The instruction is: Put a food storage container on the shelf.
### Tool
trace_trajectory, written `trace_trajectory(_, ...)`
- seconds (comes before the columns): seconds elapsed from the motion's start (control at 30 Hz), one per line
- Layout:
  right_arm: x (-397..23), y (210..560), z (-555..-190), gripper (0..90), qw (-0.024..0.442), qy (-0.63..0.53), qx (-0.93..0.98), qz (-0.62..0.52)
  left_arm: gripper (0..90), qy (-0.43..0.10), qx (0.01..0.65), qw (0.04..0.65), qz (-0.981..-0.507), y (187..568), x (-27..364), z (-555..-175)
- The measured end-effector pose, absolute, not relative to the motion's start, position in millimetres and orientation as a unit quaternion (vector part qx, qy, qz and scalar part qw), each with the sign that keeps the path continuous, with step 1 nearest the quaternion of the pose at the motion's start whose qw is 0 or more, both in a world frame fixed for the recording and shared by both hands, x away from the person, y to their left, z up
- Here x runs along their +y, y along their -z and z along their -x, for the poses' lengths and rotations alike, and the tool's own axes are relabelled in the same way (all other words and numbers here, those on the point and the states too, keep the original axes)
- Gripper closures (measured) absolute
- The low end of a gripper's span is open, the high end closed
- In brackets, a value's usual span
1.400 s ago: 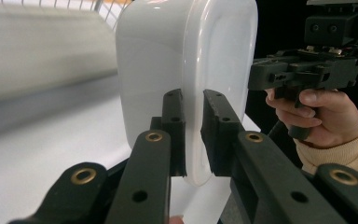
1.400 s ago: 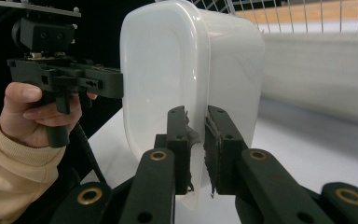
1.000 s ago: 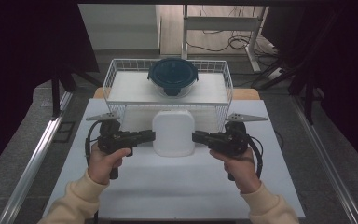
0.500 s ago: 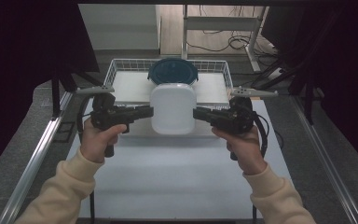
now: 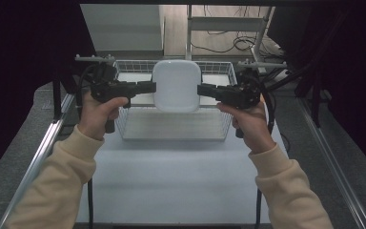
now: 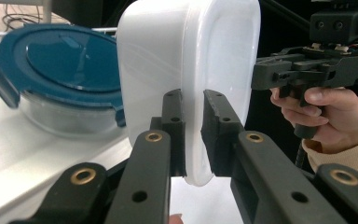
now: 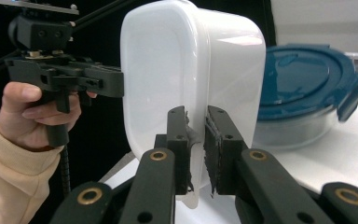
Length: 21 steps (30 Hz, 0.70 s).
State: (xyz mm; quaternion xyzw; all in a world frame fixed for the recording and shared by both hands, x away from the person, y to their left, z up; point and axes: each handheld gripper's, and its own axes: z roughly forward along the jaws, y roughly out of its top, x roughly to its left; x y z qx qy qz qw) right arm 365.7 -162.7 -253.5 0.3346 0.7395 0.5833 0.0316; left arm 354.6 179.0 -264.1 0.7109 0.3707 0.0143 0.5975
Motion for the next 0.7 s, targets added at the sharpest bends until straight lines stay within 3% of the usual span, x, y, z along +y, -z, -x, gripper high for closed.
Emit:
trace_trajectory(0.3, -157.1, 236.0, -401.8, 80.1, 0.021, -0.569, 0.748, -0.342, 79.4, 0.017, 0.389, 0.601, -0.698, 259.9, 185.3, -392.3)
trace_trajectory(0.7, -154.7, 235.6, -437.2, 80.4, -0.008, -0.567, 0.742, -0.358, 79.0, 0.016, 0.409, 0.581, -0.704, 251.7, 186.9, -421.2)
